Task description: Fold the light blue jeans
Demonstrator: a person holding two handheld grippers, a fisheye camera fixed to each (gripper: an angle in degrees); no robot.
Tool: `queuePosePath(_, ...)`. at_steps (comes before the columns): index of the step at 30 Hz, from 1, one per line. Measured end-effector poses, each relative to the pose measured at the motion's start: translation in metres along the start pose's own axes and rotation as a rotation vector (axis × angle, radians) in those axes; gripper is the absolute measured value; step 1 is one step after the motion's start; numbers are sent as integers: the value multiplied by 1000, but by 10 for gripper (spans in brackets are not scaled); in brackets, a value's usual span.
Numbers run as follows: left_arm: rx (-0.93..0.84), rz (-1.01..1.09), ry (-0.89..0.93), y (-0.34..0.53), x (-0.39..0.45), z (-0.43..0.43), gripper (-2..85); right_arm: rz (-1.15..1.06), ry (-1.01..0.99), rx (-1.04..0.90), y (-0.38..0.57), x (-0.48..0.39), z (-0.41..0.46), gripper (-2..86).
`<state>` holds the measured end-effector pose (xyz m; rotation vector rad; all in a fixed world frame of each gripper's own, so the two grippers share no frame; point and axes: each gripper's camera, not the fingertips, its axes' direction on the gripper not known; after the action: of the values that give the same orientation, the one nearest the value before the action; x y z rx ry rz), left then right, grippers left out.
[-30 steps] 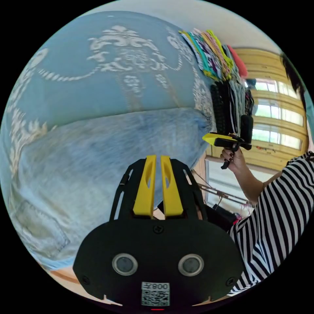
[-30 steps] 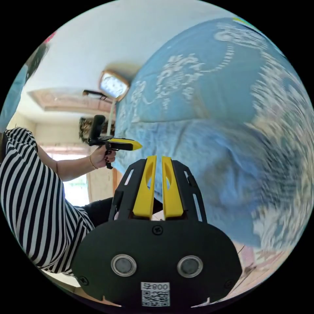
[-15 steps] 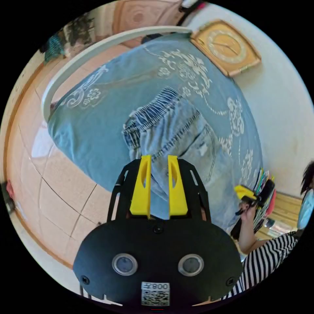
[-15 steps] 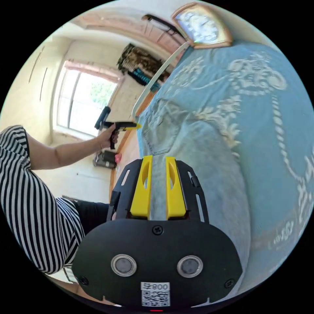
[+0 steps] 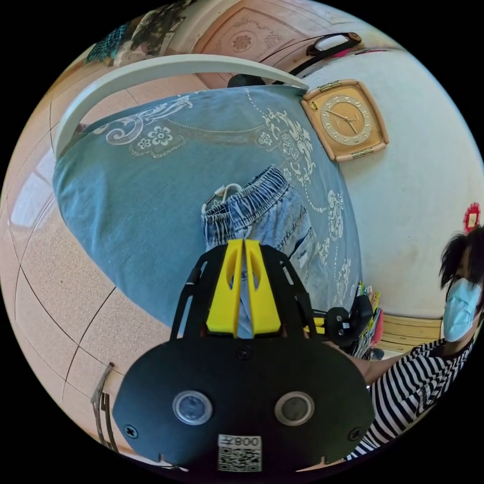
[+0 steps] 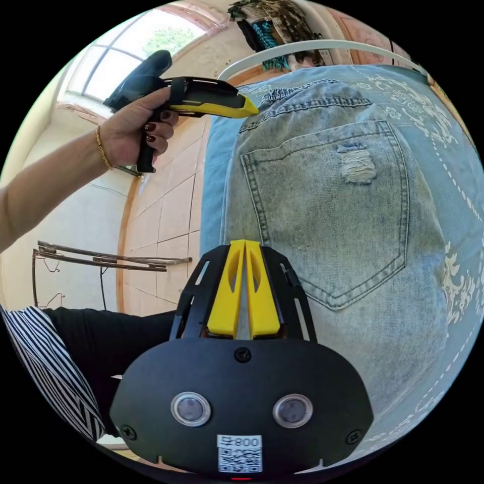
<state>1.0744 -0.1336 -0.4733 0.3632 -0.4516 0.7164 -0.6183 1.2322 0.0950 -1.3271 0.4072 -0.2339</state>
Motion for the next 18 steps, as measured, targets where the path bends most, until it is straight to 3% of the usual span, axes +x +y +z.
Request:
queuePosePath(4,44,9,44,-1,-25,-19,6,-43,-119,51,-7,-14,-28,4)
queuePosePath(10,5,-37,-55,-13,-71,-12,3,-45,-177,-14,-27,-31,-22,8)
queuePosePath(14,-29,-13,-95,-32,-84,-5,3,58,-40,126,-23,-20,-58,45)
queuePosePath(18,-32,-39,-75,-42,-94,-6,4,-5,47,42,-33,-35,-48,92)
